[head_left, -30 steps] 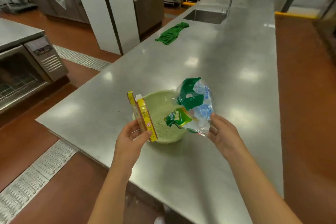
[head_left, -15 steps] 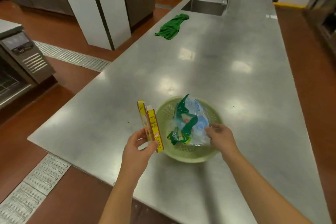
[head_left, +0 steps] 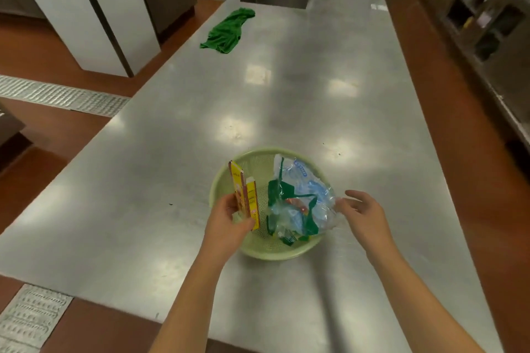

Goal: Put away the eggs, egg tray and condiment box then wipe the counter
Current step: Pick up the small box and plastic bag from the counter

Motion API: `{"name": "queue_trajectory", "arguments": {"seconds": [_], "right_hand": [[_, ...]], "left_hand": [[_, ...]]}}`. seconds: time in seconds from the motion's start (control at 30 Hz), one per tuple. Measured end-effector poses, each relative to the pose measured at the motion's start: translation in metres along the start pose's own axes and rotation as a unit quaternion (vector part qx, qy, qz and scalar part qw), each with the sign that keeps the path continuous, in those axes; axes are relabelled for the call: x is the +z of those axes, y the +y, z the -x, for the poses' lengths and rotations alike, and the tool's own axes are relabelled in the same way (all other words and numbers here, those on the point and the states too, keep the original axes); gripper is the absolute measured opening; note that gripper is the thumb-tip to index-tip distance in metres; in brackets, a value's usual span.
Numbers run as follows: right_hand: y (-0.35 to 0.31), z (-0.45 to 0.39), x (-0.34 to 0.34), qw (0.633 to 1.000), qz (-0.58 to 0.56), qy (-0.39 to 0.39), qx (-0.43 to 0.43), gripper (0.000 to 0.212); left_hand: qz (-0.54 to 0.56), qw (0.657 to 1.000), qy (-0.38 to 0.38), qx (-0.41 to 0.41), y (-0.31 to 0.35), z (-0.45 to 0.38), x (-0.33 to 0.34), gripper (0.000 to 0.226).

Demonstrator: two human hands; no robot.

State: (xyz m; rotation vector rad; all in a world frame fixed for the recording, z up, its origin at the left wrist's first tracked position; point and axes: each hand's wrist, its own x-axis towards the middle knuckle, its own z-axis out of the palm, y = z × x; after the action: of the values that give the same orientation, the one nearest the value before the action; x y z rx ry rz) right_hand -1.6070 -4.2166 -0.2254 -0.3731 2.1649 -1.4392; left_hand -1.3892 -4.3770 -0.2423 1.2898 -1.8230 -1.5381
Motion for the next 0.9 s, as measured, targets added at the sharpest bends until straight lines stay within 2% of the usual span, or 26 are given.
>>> {"name": "queue_trajectory", "arguments": {"seconds": [0.17, 0.3, 0.37, 0.5, 0.57, 0.67, 0.8, 0.9], "right_hand": [[0.009, 0.006, -0.015, 1.0, -0.009, 0.015, -0.019, 0.038], [0.019, 0.013, -0.024, 0.999, -0.011, 0.026, -0.043, 0.027], [0.022, 0.018, -0.022, 0.997, 0.01, 0.023, -0.067, 0.026], [0.025, 0.026, -0.009, 0.996, 0.043, -0.006, -0.079, 0.033], [0.025, 0.028, -0.003, 0.996, 0.049, -0.024, -0.074, 0.038], [0.026, 0.029, 0.002, 0.993, 0.061, -0.07, -0.071, 0.043], [0.023, 0.028, 0.007, 0.989, 0.062, -0.108, -0.082, 0.042], [0.018, 0.026, 0.014, 0.988, 0.032, -0.121, -0.088, 0.044]], "left_hand": [[-0.145, 0.987, -0.061, 0.034, -0.011, -0.034, 0.017, 0.047], [-0.283, 0.956, -0.079, 0.0, -0.02, -0.06, 0.021, 0.036], [-0.343, 0.934, -0.095, -0.016, -0.018, -0.066, 0.024, 0.041], [-0.396, 0.912, -0.103, -0.034, -0.012, -0.064, 0.034, 0.056], [-0.398, 0.911, -0.103, -0.045, -0.013, -0.059, 0.039, 0.059], [-0.359, 0.93, -0.079, -0.029, -0.013, -0.053, 0.04, 0.06], [-0.244, 0.969, -0.03, 0.019, -0.006, -0.042, 0.033, 0.059], [-0.165, 0.986, 0.013, 0.018, 0.001, -0.03, 0.025, 0.06]]}}
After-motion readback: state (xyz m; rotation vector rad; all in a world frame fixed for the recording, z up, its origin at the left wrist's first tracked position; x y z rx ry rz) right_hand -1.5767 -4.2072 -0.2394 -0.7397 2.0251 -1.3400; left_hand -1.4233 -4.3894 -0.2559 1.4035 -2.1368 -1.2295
